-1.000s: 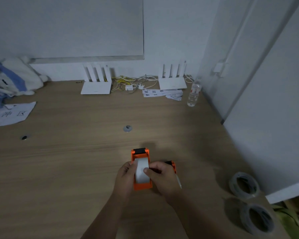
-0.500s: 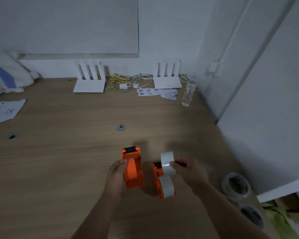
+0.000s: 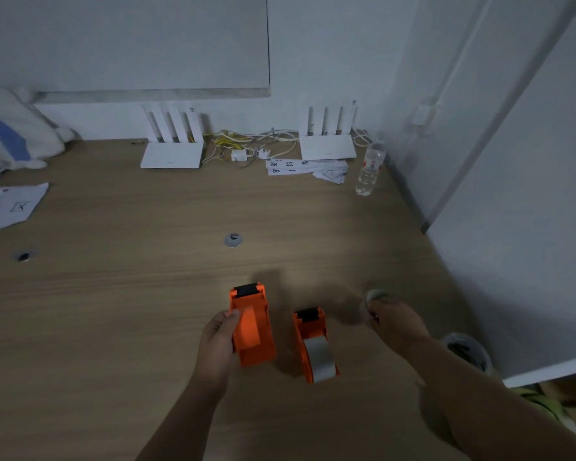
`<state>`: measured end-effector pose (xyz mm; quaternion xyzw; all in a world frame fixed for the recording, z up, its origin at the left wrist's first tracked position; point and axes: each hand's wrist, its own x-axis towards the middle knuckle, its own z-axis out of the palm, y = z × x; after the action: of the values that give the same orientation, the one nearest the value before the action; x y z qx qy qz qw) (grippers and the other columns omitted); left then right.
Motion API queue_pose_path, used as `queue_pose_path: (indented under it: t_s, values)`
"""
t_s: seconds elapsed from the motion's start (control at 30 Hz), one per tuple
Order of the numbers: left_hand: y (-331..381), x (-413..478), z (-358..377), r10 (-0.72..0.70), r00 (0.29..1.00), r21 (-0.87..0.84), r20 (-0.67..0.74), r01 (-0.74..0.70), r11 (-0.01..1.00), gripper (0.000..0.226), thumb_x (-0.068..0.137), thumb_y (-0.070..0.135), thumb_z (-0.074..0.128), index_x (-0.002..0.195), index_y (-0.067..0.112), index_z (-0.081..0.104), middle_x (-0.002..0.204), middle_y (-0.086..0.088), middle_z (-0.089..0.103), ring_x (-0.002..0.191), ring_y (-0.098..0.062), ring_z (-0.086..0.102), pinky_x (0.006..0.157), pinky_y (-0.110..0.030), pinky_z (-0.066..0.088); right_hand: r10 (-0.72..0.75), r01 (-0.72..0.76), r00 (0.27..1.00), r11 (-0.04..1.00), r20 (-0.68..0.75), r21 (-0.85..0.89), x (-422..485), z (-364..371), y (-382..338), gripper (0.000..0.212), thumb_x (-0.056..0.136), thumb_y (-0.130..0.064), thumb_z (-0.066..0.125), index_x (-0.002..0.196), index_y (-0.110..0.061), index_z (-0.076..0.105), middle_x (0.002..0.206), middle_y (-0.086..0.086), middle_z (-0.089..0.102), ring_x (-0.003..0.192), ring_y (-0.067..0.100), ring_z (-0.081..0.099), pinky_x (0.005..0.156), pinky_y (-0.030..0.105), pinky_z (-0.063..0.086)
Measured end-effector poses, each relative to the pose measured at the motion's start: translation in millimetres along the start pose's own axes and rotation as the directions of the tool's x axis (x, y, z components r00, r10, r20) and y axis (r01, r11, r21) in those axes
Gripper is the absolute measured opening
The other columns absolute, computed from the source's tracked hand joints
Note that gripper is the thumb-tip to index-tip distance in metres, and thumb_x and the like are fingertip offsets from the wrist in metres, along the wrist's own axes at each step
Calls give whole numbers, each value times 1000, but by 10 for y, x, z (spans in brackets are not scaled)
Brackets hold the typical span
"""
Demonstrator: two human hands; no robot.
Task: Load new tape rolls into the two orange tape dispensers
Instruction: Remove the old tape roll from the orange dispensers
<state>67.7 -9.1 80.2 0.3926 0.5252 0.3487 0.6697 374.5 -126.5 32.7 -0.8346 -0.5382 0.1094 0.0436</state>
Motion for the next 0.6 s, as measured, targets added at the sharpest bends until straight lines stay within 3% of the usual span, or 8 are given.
queue_pose_path:
  t_s: [0.07, 0.2, 0.43, 0.53, 0.6]
  values:
    - [-13, 2, 2, 6, 1000, 15, 3, -6, 1000, 16, 96, 16, 53, 91, 5, 62, 78, -11, 62, 69, -20, 57, 66, -33, 45, 27, -25, 999, 999, 41, -45, 37, 65, 16, 21, 93, -33, 51, 96, -18, 65, 110, 9, 69, 99, 34, 65, 73, 35, 51]
    - [-24, -10, 20, 22, 1000, 51, -10, -22, 998, 21, 97, 15, 51, 78, 12, 60, 56, 6, 61, 49, -4, 53, 49, -23, 42, 31, -26, 998, 994, 49, -108, 110, 134, 66, 19, 95, -26, 48, 104, -22, 64, 115, 4, 68, 104, 30, 65, 76, 33, 51]
    - [-109, -1, -26, 30, 999, 52, -43, -27, 998, 20, 97, 16, 51, 79, 12, 60, 60, 1, 55, 51, -8, 47, 53, -27, 36, 61, -33, 987, 982, 150, -185, 217, 209, 172, 29, 98, -25, 42, 118, -19, 62, 125, 6, 64, 116, 27, 59, 86, 33, 50]
    - [-128, -7, -47, 36, 998, 34, -53, -35, 999, 16, 96, 16, 51, 88, 8, 62, 70, -7, 56, 62, -16, 48, 59, -31, 37, 82, -46, 979, 981, 186, -187, 207, 257, 184, 31, 99, -23, 40, 118, -15, 62, 124, 8, 64, 116, 29, 59, 86, 36, 51]
    - [-129, -8, -33, 39, 998, 40, -53, -37, 999, 18, 96, 16, 51, 83, 10, 62, 66, -3, 57, 59, -13, 49, 58, -30, 36, 92, -59, 979, 982, 184, -181, 193, 262, 191, 30, 98, -20, 42, 117, -12, 63, 123, 11, 65, 114, 30, 60, 87, 37, 52]
